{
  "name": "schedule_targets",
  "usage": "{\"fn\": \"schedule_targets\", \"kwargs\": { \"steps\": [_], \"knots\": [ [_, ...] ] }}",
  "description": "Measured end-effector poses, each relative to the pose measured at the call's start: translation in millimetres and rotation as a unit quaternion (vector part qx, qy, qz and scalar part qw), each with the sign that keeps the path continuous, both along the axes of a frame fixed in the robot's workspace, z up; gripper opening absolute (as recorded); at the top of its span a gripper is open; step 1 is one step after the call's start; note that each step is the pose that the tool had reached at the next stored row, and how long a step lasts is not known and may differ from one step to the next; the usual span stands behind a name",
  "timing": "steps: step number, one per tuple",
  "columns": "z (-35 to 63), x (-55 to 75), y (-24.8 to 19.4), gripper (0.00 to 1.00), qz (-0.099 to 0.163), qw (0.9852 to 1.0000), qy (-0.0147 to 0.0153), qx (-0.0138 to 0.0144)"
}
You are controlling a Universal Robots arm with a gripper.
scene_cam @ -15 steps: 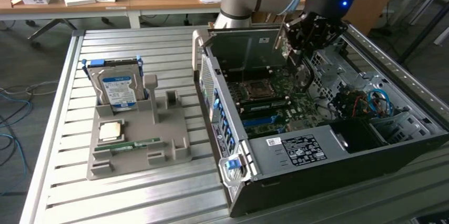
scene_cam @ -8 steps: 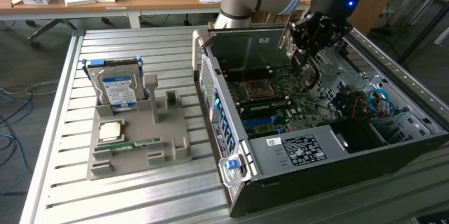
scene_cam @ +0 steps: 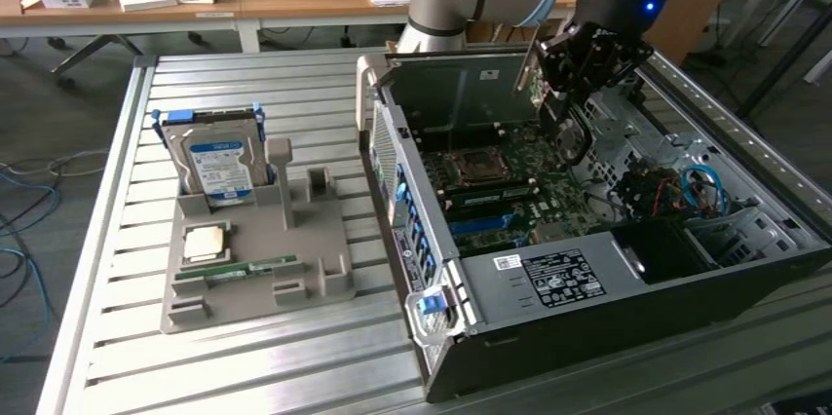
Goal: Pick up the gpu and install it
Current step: 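Insert the gpu into the slot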
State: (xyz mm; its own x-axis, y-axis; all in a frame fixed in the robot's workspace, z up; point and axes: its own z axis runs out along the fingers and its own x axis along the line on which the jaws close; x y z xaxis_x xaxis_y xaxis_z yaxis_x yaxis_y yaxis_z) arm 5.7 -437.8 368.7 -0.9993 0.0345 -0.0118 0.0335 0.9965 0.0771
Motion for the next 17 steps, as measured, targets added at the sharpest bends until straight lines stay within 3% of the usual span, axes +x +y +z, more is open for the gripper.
{"fn": "schedule_targets", "kwargs": {
  "steps": [6,10,14,17],
  "knots": [
    [0.0,0.0,0.0,0.26,0.004,1.0,0.0,0.0],
    [-0.1,-0.1,0.0,0.26,0.024,0.9997,0.0,-0.0007],
    [-0.2,-0.1,0.0,0.26,0.052,0.9986,0.0,-0.0038],
    [-0.2,-0.1,0.0,0.26,0.077,0.997,0.0001,-0.006]
  ]
}}
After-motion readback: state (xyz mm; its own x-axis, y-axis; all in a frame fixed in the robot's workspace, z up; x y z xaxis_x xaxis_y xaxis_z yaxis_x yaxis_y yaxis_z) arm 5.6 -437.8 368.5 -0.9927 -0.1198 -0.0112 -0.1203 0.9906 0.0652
